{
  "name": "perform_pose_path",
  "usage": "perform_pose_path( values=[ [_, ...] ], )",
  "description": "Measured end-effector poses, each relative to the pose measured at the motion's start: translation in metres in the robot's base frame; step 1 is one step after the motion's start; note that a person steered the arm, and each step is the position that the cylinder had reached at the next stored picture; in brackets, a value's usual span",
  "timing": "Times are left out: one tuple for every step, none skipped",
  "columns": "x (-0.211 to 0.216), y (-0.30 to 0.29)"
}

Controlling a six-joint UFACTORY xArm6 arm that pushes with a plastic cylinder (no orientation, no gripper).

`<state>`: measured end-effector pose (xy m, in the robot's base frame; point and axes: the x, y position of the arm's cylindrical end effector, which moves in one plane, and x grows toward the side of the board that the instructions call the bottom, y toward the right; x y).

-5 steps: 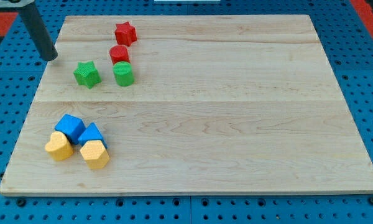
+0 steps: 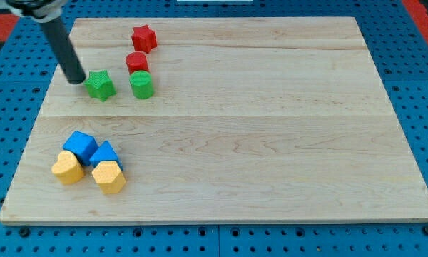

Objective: Push the green circle to the top of the blue triangle

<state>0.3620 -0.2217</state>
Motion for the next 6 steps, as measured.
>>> perform_pose_path(
  values=[
    [0.006,0.035],
    [0.010,0.043],
    [0.010,0.045],
    [0.010,0.067],
    [0.010,0.073],
    [0.003,0.082]
  ],
)
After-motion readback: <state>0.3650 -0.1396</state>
